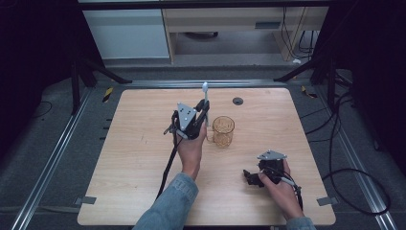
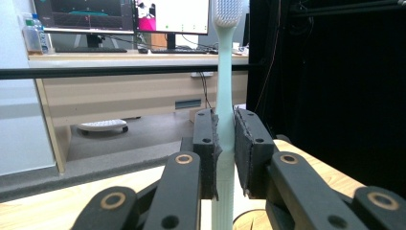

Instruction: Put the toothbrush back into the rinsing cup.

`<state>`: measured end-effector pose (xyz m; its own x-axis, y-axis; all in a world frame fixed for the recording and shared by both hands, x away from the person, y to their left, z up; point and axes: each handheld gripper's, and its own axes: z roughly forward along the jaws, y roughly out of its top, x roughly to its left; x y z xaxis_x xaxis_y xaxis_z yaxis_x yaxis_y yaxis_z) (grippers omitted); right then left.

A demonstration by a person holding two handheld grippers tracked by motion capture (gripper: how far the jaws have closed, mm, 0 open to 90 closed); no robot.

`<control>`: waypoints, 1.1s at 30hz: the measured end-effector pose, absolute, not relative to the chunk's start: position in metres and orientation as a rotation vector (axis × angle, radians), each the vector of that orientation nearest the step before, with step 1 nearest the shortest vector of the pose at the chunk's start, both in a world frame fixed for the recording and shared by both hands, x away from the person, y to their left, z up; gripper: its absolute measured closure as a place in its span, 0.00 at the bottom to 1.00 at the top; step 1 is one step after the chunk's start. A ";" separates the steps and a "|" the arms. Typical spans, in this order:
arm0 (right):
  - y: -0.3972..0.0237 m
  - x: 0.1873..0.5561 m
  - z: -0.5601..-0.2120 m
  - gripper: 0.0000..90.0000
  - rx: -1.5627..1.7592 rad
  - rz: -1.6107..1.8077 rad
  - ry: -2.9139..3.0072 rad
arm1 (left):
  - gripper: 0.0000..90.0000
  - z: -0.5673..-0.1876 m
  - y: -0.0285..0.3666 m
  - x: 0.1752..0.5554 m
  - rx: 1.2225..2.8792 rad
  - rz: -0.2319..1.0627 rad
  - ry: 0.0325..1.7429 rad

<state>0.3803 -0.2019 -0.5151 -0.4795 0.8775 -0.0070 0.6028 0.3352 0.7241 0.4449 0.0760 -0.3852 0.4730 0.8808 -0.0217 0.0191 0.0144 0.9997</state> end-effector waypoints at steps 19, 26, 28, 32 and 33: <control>-0.202 0.380 -0.515 0.01 1.297 0.943 2.215 | 0.88 -0.391 0.076 0.450 1.372 0.831 0.870; -0.202 0.380 -0.515 0.01 1.293 0.941 2.219 | 0.88 -0.396 0.076 0.455 1.357 0.833 0.872; -0.202 0.380 -0.515 0.01 1.291 0.941 2.220 | 0.88 -0.398 0.074 0.457 1.359 0.836 0.871; -0.202 0.380 -0.515 0.01 1.277 0.938 2.221 | 0.88 -0.403 0.072 0.458 1.367 0.831 0.876; -0.202 0.380 -0.515 0.01 1.277 0.943 2.221 | 0.88 -0.404 0.071 0.458 1.364 0.831 0.878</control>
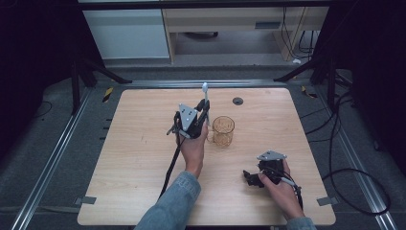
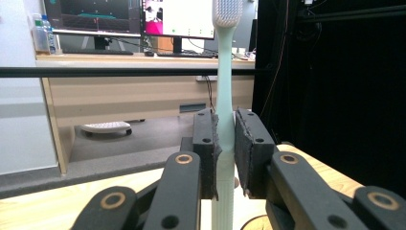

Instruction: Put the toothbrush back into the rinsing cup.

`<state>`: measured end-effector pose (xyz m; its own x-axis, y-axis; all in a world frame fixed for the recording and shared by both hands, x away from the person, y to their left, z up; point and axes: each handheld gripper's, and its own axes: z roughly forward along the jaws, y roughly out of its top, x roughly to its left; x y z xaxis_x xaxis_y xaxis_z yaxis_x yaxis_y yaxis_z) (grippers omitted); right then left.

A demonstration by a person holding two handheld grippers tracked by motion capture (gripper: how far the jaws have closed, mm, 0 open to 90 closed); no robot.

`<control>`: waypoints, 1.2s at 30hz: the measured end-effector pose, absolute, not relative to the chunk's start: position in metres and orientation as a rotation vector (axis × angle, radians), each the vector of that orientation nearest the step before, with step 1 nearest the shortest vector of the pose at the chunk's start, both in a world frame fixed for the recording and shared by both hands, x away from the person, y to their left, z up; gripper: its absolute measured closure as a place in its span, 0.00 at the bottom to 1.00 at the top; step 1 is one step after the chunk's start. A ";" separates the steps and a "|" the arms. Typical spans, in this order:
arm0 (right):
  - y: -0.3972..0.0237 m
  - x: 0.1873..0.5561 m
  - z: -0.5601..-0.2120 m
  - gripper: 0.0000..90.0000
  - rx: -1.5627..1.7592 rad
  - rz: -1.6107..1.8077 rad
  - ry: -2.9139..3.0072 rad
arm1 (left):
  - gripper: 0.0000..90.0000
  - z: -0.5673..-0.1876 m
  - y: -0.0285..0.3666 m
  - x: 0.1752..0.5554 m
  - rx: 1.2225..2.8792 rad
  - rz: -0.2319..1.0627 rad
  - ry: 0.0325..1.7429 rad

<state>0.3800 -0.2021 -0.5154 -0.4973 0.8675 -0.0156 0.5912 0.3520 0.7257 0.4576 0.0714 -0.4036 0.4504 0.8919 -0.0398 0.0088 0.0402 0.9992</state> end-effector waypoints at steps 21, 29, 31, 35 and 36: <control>-0.202 0.380 -0.516 0.00 1.276 0.944 2.221 | 0.87 -0.427 0.065 0.461 1.386 0.816 0.903; -0.201 0.379 -0.514 0.00 1.305 0.958 2.227 | 0.87 -0.434 0.064 0.462 1.397 0.817 0.909; -0.201 0.379 -0.514 0.00 1.307 0.958 2.228 | 0.87 -0.437 0.064 0.462 1.402 0.815 0.913; -0.201 0.379 -0.514 0.00 1.307 0.957 2.228 | 0.87 -0.444 0.064 0.463 1.414 0.810 0.923; -0.201 0.379 -0.514 0.00 1.306 0.957 2.228 | 0.87 -0.445 0.064 0.463 1.417 0.806 0.926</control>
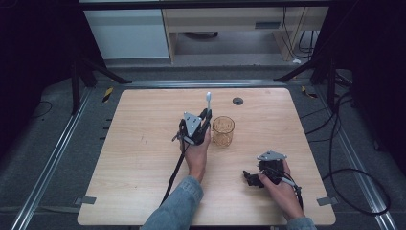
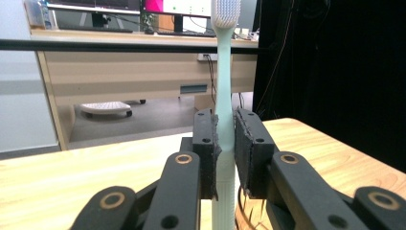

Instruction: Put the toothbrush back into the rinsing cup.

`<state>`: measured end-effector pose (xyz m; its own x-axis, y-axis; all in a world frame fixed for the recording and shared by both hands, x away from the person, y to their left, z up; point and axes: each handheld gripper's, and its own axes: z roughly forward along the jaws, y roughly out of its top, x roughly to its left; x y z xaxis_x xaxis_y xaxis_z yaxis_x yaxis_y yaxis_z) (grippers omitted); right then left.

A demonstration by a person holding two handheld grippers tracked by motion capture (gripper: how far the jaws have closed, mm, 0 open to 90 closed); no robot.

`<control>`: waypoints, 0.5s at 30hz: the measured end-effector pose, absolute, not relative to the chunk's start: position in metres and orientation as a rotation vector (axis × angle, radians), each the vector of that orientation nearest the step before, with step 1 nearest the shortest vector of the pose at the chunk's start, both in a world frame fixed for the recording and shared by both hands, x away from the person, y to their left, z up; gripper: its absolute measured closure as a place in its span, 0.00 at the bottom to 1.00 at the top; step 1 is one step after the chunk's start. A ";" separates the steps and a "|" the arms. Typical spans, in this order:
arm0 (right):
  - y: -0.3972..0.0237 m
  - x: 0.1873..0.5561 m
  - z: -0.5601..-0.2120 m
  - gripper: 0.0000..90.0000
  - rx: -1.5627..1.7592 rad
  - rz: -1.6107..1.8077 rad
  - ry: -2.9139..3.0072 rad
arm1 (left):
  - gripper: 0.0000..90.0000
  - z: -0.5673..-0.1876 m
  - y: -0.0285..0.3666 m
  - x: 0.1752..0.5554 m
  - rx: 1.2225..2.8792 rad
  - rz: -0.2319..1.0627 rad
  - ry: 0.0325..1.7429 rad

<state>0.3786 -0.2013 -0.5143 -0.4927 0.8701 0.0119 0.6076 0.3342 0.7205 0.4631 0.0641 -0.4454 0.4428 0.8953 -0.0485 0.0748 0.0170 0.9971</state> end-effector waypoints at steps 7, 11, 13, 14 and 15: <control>-0.201 0.379 -0.514 0.00 1.307 0.958 2.228 | 0.87 -0.453 0.063 0.464 1.432 0.803 0.942; -0.202 0.379 -0.515 0.00 1.285 0.950 2.226 | 0.87 -0.455 0.063 0.465 1.436 0.802 0.946; -0.202 0.379 -0.515 0.00 1.283 0.950 2.226 | 0.87 -0.456 0.062 0.465 1.436 0.797 0.949; -0.202 0.379 -0.515 0.00 1.284 0.951 2.226 | 0.87 -0.456 0.062 0.466 1.437 0.798 0.948; -0.202 0.379 -0.515 0.00 1.283 0.950 2.226 | 0.87 -0.456 0.062 0.466 1.439 0.797 0.949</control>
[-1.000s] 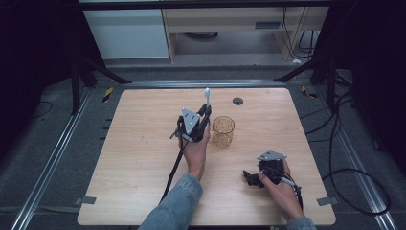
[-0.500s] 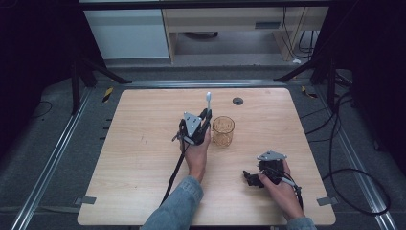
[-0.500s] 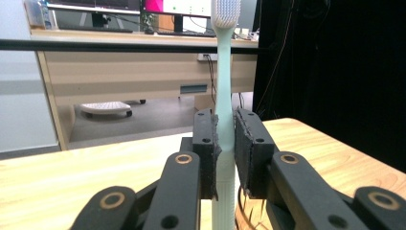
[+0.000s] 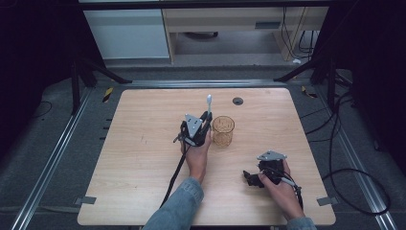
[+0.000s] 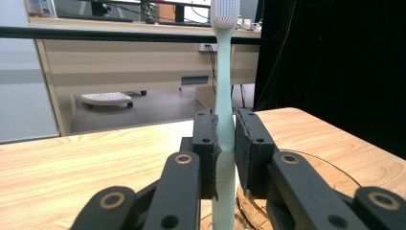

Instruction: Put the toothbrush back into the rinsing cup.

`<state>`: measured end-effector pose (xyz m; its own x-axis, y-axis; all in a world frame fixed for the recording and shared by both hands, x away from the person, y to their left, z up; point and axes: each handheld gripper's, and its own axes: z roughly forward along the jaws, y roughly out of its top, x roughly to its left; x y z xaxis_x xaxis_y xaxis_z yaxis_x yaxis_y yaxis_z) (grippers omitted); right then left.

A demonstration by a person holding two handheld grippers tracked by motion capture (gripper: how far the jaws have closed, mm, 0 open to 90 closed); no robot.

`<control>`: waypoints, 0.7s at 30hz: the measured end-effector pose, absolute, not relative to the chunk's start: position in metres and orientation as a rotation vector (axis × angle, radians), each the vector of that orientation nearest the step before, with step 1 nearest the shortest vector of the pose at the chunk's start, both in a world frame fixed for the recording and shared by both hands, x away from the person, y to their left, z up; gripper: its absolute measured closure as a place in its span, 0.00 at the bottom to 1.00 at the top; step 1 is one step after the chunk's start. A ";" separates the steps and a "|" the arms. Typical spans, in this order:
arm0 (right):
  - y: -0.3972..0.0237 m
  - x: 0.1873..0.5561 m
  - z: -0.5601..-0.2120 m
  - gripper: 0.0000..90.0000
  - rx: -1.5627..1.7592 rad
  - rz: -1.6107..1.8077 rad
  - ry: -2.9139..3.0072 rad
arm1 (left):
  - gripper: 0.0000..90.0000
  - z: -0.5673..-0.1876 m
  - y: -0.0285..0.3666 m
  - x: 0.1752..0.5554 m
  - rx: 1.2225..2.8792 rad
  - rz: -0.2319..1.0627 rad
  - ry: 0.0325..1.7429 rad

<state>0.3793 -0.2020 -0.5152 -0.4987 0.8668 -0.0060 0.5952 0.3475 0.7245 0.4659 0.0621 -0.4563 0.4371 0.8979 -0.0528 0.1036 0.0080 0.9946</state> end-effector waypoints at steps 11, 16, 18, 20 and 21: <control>-0.202 0.379 -0.515 0.00 1.282 0.951 2.226 | 0.87 -0.456 0.062 0.458 1.450 0.802 0.932; -0.202 0.379 -0.515 0.00 1.280 0.950 2.226 | 0.87 -0.458 0.064 0.452 1.459 0.802 0.924; -0.202 0.379 -0.515 0.00 1.282 0.950 2.226 | 0.87 -0.459 0.065 0.451 1.458 0.800 0.923; -0.202 0.379 -0.515 0.00 1.282 0.951 2.227 | 0.87 -0.459 0.065 0.450 1.454 0.801 0.922; -0.202 0.379 -0.515 0.00 1.282 0.950 2.227 | 0.87 -0.458 0.065 0.450 1.455 0.803 0.922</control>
